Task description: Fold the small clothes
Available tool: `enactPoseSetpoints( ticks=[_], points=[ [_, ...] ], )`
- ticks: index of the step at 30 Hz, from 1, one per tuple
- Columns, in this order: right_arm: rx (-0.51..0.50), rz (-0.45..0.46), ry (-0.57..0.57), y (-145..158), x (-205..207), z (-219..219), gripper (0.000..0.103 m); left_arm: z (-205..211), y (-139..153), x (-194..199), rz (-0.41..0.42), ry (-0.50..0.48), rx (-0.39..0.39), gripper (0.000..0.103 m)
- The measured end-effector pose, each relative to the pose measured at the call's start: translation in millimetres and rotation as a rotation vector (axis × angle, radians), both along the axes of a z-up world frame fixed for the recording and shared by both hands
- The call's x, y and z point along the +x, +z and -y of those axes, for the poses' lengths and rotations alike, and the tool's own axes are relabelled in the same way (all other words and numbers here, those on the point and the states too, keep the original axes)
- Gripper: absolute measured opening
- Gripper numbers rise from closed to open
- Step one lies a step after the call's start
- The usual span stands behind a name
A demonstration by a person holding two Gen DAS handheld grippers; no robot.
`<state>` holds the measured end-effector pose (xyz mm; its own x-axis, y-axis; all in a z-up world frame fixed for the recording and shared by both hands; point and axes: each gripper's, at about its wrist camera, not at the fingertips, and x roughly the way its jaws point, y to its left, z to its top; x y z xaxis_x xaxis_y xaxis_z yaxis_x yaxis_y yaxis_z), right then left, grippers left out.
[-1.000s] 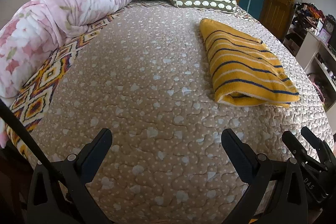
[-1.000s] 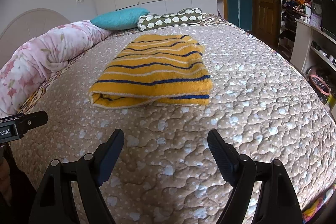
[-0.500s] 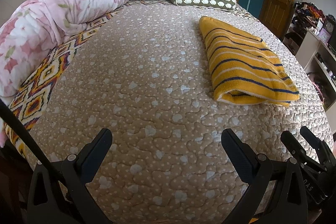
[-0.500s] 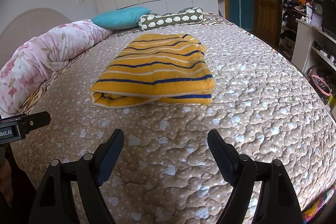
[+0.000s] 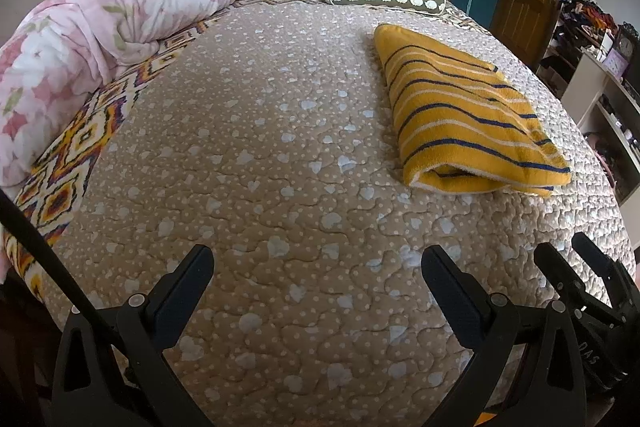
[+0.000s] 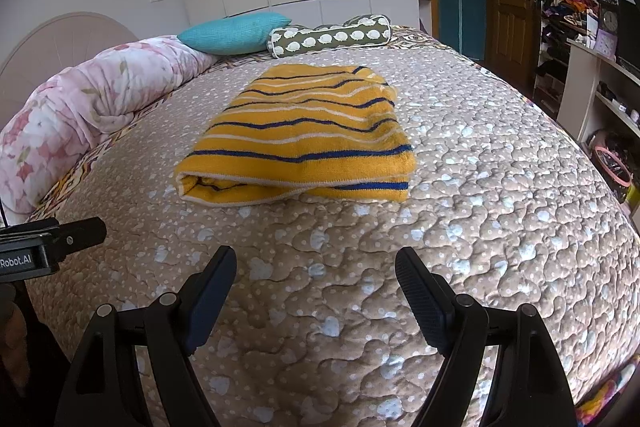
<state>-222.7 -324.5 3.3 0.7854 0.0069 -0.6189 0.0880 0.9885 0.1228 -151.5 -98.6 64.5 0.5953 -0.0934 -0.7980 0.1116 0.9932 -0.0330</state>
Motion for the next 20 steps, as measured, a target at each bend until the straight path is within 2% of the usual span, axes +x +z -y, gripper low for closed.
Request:
enactPoseSetpoints(
  ticks=[7,20],
  points=[
    [-0.028,0.012,0.024,8.3,12.1,-8.5,0.085,3.6,-6.4,5.9,-0.02,-0.016,-0.01,0.103],
    [-0.035,0.011,0.062,16.2,34.8,-24.5,0.085,4.6,-10.7,15.6,-0.006,-0.047,-0.03,0.103]
  ],
)
